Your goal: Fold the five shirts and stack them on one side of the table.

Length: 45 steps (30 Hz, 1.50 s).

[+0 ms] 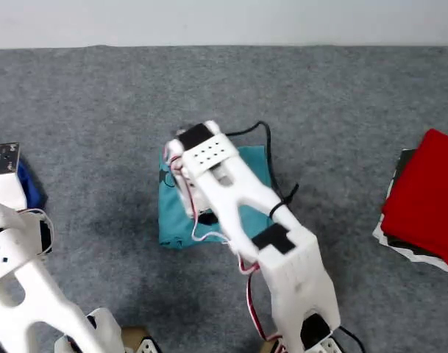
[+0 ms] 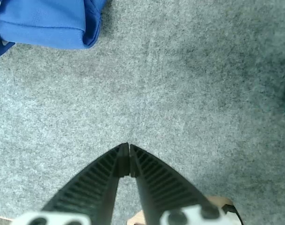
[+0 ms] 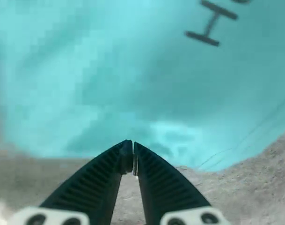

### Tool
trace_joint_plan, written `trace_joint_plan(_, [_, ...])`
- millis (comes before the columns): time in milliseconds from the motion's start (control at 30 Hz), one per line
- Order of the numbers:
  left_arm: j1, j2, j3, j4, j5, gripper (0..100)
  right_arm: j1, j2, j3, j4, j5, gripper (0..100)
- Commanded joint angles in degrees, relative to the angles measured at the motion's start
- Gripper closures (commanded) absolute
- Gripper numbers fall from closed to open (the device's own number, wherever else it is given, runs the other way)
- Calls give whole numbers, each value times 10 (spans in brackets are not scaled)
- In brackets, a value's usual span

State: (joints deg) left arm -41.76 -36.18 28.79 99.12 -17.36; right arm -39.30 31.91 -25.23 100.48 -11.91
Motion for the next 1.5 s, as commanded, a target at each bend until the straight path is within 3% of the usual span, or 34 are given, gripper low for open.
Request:
trace_joint_plan(0, [4,-13,-2,13,-2,995,-47,-58,-29,22,-7,990])
trace_joint_plan(333, [4,-13,-2,13,-2,995,-89,92,-30,-71,-6,990])
trace_joint_plan(533, [4,-13,-2,13,-2,995,-84,88,-92,-7,-7,990])
trace_joint_plan(667, [4,-13,-2,13,-2,995,-48,43,-136,22,-8,990])
trace_joint_plan(867, [4,-13,-2,13,-2,995,62,6,-137,7,-8,981])
trace_joint_plan(1133, [4,-13,-2,13,-2,995,137,14,-134,-46,-87,577])
trace_joint_plan(1467, [4,-13,-2,13,-2,995,136,76,-136,-138,-134,598])
